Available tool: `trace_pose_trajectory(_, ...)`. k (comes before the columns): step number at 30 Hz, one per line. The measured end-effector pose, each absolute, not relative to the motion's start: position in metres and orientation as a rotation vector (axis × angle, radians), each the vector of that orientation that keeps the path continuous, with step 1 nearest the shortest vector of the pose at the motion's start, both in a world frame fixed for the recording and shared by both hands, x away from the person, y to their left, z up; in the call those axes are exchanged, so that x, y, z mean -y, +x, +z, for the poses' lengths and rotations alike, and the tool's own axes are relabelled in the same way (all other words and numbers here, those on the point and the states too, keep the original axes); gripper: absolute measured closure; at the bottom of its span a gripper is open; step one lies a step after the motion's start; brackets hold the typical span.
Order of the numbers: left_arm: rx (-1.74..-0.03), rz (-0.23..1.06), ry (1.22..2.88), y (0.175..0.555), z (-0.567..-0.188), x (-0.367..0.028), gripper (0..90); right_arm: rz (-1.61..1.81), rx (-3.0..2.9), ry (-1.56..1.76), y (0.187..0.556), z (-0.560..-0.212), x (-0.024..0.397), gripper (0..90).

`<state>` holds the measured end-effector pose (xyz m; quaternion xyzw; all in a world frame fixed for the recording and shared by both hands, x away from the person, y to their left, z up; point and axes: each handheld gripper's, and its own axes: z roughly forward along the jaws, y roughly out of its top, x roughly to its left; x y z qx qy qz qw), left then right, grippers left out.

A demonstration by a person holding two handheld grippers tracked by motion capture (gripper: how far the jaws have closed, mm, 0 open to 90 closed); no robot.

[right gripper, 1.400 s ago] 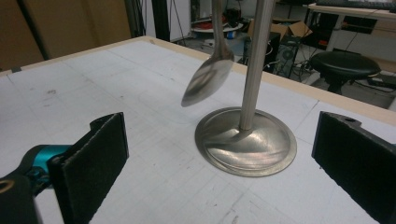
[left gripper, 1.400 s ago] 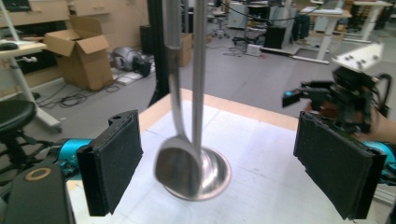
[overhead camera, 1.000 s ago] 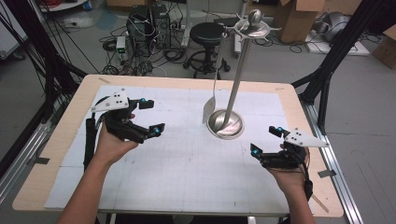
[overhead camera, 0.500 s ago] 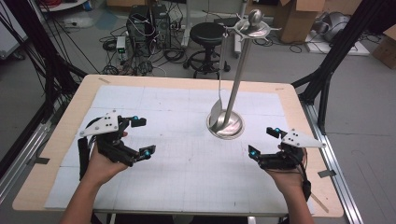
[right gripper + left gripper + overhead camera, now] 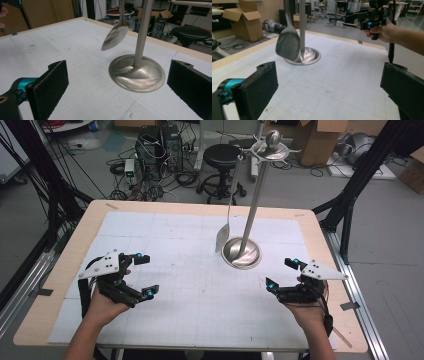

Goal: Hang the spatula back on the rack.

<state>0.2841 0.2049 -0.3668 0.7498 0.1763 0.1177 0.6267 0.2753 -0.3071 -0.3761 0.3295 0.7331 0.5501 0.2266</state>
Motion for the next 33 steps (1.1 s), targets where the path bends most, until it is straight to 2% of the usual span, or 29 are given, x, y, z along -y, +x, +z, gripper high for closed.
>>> trace_pose_trajectory(33,-0.438,0.251,1.745,0.289,-0.380,-0.205,1.6,1.512,-2.035,0.891,0.278,-0.378,0.301,2.5)
